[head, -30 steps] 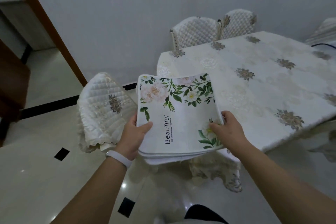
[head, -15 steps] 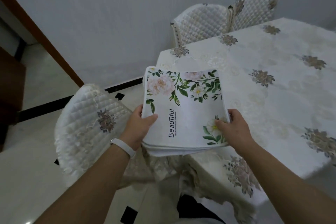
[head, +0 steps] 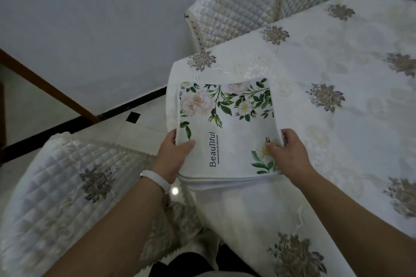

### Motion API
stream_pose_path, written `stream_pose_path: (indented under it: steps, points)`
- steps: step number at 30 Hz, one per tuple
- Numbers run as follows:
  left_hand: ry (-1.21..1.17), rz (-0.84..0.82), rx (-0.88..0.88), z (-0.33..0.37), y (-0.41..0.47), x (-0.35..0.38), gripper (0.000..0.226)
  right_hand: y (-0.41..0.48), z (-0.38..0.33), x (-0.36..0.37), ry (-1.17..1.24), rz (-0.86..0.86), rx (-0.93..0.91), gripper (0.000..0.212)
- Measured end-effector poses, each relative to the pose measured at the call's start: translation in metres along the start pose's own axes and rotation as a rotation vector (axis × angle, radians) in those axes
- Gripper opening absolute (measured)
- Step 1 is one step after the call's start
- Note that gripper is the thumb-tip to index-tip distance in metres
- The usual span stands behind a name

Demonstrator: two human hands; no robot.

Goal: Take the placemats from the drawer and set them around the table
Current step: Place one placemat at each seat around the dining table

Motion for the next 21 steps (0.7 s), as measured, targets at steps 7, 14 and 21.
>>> stream_pose_path:
  steps: [7,14,21]
  points:
    - [0.038,-0.058,-0.067,-0.019,0.036,0.031,0.035,0.013,0.036,-0.004,0.004,0.010,0.090,0.027]
    - [0.141,-0.056,-0.172,-0.043,0.058,0.027,0.036,0.013,0.060,0.003,0.015,-0.008,0.197,0.034]
    - [0.257,0.002,-0.153,-0.042,0.060,0.019,0.032,0.014,0.079,0.002,-0.030,-0.078,0.276,0.038]
Point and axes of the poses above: each hand's wrist, its own y-axis towards the middle knuckle, its own x-axis out of the palm, z = x × y, the point moved 9 cm from there along y, towards the middle knuckle, and after that the axes turned 13 degrees about -x, right-handed, at the moved point
